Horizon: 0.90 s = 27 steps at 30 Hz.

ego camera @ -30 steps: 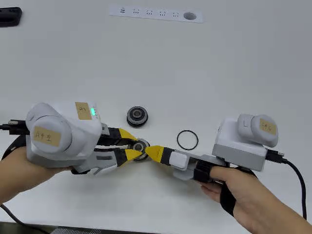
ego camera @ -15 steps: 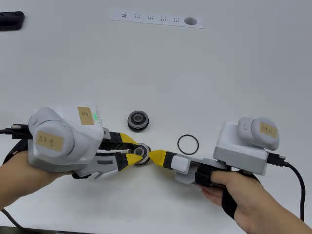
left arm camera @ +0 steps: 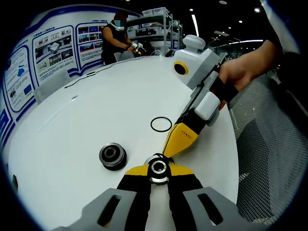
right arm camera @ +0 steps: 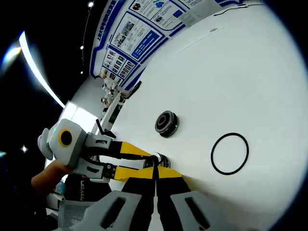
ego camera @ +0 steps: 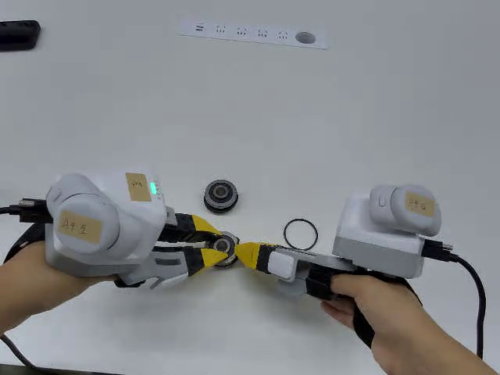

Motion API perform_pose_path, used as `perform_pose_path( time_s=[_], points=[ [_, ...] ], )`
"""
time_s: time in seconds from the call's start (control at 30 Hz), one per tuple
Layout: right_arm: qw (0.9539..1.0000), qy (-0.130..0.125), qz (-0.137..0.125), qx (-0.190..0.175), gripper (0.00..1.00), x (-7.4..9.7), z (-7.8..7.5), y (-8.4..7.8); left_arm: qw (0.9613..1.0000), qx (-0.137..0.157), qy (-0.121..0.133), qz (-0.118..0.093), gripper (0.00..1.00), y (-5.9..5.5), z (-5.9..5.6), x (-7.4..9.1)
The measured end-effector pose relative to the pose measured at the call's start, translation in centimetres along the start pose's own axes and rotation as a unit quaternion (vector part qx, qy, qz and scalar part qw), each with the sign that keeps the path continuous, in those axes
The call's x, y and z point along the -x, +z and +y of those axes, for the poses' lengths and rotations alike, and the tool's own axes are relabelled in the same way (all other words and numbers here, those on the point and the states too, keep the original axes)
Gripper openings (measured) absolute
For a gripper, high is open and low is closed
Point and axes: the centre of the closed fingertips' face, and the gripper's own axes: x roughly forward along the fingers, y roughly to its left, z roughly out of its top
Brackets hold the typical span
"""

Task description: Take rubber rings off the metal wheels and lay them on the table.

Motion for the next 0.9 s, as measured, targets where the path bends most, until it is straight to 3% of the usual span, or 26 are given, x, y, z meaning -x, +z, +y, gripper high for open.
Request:
perform_pose_path(
  time_s=[0.27, 0.9],
  points=[
    [0.9985, -0.009, 0.002, 0.054, 0.01, -0.01, 0.26, -0.01, 1.0000, 0.000, 0.001, 0.000, 0.12, -0.03, 0.02, 0.04],
    [0.9930, -0.015, 0.008, 0.117, 0.01, -0.14, 0.55, 0.03, 1.0000, 0.001, 0.001, -0.001, 0.12, 0.01, 0.02, 0.03]
  ],
)
